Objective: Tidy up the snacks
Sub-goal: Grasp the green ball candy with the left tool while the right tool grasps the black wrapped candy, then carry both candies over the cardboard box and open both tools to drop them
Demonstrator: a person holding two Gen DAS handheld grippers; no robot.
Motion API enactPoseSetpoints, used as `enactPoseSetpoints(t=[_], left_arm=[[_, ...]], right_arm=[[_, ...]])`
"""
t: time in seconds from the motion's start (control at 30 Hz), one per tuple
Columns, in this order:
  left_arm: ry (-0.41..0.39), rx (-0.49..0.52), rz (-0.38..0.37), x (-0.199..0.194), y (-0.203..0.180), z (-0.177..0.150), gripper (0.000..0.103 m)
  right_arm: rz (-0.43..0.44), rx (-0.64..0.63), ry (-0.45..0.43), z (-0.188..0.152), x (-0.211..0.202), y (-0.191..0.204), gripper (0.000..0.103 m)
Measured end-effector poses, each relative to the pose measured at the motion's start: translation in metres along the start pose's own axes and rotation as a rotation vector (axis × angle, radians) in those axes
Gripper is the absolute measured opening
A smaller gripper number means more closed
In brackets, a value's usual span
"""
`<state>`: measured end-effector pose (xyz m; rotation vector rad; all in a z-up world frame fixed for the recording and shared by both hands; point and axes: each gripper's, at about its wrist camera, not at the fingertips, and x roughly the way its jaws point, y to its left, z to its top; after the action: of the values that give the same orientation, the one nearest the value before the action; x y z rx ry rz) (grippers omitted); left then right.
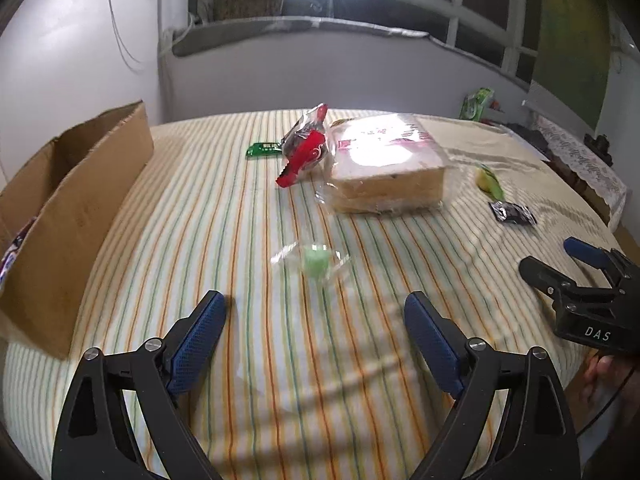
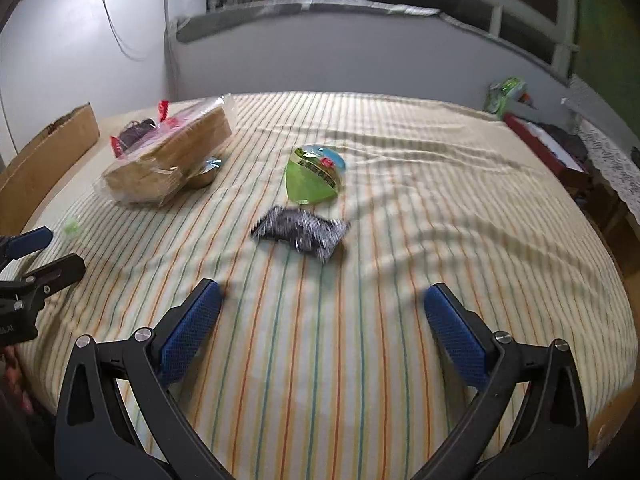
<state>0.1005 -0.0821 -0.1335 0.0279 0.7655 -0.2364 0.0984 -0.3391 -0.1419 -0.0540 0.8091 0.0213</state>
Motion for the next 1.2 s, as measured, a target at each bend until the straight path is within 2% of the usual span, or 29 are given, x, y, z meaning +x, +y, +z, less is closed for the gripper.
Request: enactPoseSetpoints(t=[0.13,0.3,0.33,0.37,0.4,0.47,0.5,0.57,0.6,0.63,0.93,1.2], left_arm=[[0.056,-0.012,-0.013,0.012,0.003,0.015,0.091],[0.054,-0.046,-0.054,0.016,0.009,0.021,0.091],[0.042,-0.054,-0.058,0.014,0.012,0.020,0.086],[0.029,-0.061,-0.051,0.012,0.014,0.018,0.075],[0.013,-0.071,-0.046,0.009,0.017,0.015,0.069],[-0.001,-0.082,-0.039,0.006,0.021,0.013,0.029],[-0.004,-0.094,-0.046,0.006,0.025,0.013,0.029],[-0.007,-0.116,-0.066,0.005,0.029,0.013,0.027],[-0.012,-0.120,-0.076,0.005,0.030,0.013,0.026],[-0.017,-0.128,-0.086,0.003,0.032,0.012,0.020],[-0.041,-0.139,-0.123,0.000,0.034,0.012,0.020],[-0.095,-0.147,-0.162,-0.014,0.036,0.012,0.020]], right_arm=[[0.025,-0.036,0.083,0.027,0.021,0.003,0.103],[0.062,-0.033,0.097,0.034,0.028,-0.001,0.103],[0.069,-0.028,0.088,0.033,0.027,-0.002,0.098],[0.073,-0.022,0.076,0.032,0.025,-0.004,0.089],[0.075,-0.021,0.066,0.031,0.023,-0.005,0.084],[0.071,-0.024,0.051,0.030,0.020,-0.006,0.066],[0.066,-0.025,0.044,0.030,0.018,-0.006,0.062],[0.065,-0.020,0.033,0.029,0.016,-0.009,0.043],[0.065,-0.017,0.027,0.028,0.013,-0.010,0.042],[0.068,-0.016,0.022,0.027,0.012,-0.010,0.042],[0.077,0.032,-0.049,0.016,-0.001,-0.011,0.041],[0.090,0.078,-0.131,0.004,-0.022,-0.008,0.041]])
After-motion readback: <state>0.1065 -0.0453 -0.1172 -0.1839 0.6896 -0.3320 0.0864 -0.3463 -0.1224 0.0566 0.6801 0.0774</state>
